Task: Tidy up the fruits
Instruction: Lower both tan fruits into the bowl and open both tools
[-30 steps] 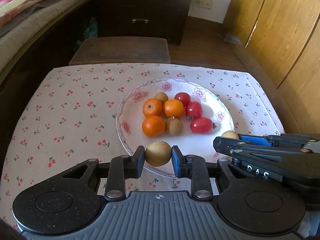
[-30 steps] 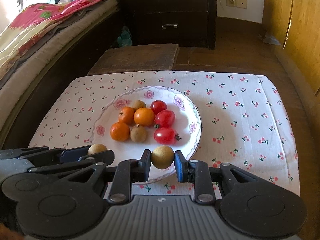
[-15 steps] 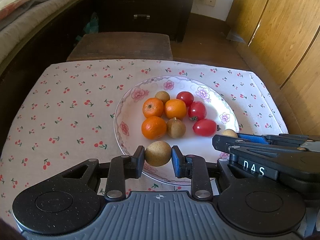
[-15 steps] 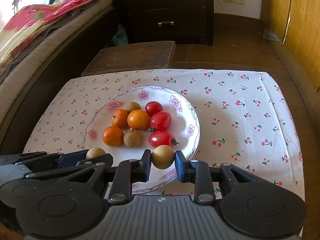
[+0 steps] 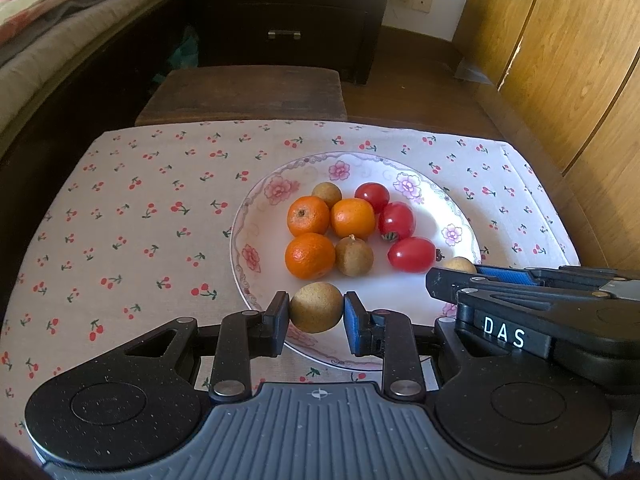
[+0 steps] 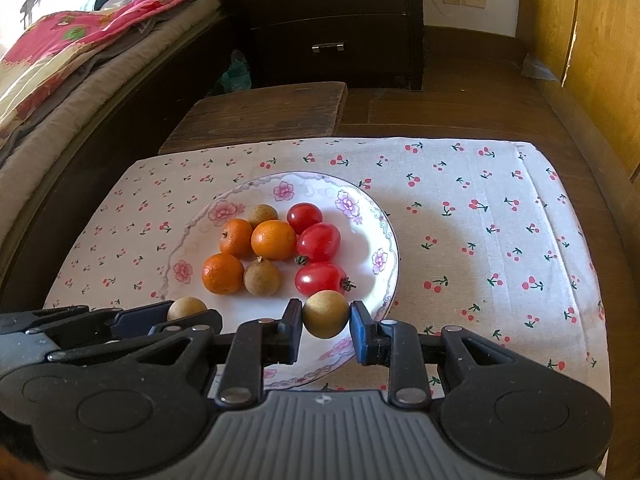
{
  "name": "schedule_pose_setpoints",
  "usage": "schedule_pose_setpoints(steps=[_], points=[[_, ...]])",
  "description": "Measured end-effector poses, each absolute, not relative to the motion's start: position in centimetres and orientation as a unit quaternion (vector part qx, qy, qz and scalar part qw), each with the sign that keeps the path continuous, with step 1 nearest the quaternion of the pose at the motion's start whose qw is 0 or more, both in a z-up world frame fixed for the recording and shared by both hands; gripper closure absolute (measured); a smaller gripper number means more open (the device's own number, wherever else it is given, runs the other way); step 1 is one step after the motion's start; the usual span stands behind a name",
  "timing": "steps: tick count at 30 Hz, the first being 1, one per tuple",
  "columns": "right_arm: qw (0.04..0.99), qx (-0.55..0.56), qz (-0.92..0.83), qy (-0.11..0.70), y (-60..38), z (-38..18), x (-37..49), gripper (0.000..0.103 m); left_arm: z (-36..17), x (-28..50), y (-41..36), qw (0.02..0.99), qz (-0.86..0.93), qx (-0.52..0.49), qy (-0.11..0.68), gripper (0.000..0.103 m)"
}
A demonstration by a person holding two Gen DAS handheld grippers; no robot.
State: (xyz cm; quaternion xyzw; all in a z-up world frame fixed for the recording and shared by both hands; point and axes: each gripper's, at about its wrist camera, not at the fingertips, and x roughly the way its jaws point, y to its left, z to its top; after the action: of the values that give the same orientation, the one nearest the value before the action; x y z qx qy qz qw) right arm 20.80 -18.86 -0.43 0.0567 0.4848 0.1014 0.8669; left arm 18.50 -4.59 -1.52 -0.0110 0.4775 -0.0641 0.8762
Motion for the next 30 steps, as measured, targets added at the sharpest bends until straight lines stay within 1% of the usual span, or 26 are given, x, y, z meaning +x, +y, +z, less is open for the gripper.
schedule_pose_setpoints(steps=[10, 14, 22, 30], points=[[0.868, 0.059, 0.098, 0.484, -18.88, -0.4, 20.76, 0.074, -1.48, 18.54, -4.43, 0.876, -0.061, -0.015, 0.478, 0.065], [0.869, 0.065, 0.097, 0.481, -19.06, -0.25, 20.69, 0.072, -1.25, 18.51, -4.27, 0.878, -0.06, -0.016, 0.474, 0.062], [0.87, 0.067, 0.092, 0.48, -19.31, -0.04, 20.54, 0.072, -1.14, 18.39, -4.3, 0.879, -0.062, -0.017, 0.473, 0.06], [0.872, 0.07, 0.086, 0.477, -19.6, 0.36, 19.99, 0.071, -0.87, 18.03, -4.44, 0.881, -0.058, -0.014, 0.469, 0.052]])
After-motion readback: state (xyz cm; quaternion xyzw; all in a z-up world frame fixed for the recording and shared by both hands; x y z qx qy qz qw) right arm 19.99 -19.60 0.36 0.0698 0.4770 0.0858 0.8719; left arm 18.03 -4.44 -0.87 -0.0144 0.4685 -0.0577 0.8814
